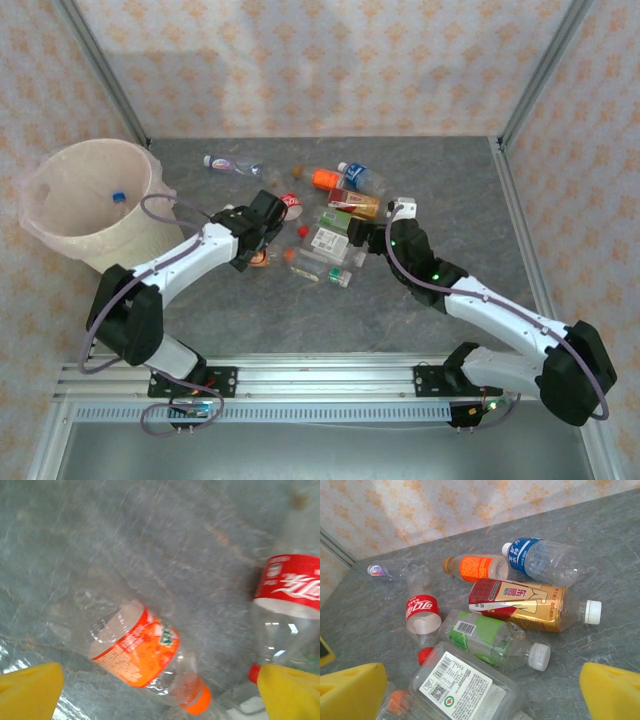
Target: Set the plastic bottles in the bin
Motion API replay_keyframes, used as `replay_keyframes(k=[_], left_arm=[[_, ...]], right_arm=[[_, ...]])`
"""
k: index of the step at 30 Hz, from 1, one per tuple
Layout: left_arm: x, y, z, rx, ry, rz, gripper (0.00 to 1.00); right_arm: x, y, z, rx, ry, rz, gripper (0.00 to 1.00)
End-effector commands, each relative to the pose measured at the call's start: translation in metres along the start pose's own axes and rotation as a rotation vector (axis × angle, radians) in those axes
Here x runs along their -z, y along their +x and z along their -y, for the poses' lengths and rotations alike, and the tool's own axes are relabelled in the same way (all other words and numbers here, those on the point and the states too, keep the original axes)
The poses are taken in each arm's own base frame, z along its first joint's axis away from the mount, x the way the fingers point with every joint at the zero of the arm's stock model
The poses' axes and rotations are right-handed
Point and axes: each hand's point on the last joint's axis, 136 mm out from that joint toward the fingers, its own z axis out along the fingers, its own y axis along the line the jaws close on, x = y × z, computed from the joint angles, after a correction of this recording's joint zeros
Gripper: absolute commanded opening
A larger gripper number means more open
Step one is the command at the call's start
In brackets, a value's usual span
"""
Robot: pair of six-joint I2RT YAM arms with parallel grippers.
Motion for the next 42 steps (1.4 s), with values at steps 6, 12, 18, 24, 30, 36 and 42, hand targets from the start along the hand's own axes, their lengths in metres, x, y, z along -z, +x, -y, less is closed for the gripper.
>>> replay_keyframes(k=[6,12,18,24,30,36,42], left_arm=[[-0.049,0.002,-0.005,0.169,-0.044,0.001,1.00],[-0.069,0.010,0.001,0.164,-0.049,-0.015,1.00],[-0.087,0.013,0.000,0.126,-0.054,-0.004,0.92],[-0.082,0.007,0.017,0.019,0.054,0.023,0.74],[-0.053,-0.019,0.022,-0.108,0.102,0.128,0.65],[0.017,-0.068,0.042,-0.263,0.163,0.305,0.58],[0.094,-0.111,0.057,-0.359,0.236,0.462,0.55]], right_arm=[[0.005,-0.005,-0.002,-0.005,-0.027,0.020,0.99],[0.005,-0.005,-0.001,-0.011,-0.024,0.021,0.99],[0.005,-0.006,-0.001,-0.008,-0.020,0.022,0.99],[0.005,-0.007,0.000,-0.011,-0.011,0.025,0.99],[0.005,-0.008,-0.001,-0.013,-0.012,0.026,0.99],[0.005,-0.013,-0.004,-0.015,-0.026,0.038,0.99],[0.006,-0.018,-0.016,-0.025,-0.085,0.060,0.99]])
